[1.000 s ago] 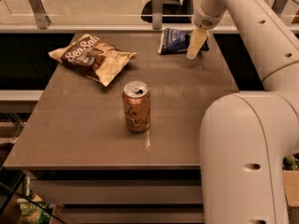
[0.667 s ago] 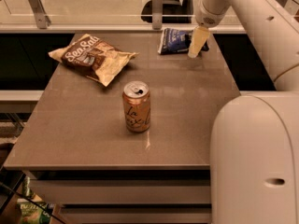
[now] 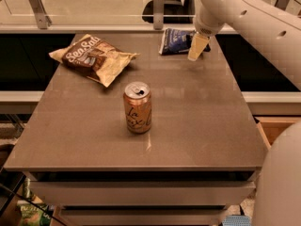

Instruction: Pick blue chip bag

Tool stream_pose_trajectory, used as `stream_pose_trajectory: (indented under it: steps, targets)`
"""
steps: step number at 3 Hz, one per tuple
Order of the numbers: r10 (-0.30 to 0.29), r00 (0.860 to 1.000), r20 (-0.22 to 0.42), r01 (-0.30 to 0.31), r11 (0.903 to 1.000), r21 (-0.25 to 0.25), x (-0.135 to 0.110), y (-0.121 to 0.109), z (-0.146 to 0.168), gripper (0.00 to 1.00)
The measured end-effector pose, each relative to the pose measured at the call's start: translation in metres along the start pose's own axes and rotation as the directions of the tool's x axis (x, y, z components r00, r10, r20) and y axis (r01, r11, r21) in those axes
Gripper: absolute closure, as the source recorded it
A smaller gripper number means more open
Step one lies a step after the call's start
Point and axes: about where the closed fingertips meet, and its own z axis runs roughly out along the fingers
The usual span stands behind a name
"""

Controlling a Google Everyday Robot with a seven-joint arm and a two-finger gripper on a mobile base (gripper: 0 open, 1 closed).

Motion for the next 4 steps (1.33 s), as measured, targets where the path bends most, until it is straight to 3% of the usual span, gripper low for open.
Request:
stream_pose_trajectory:
  steps: [4]
  targets:
    - [-0.001,0.999,0.043,0.002,0.9997,-0.023,-0.010,0.007,0.029,0.00]
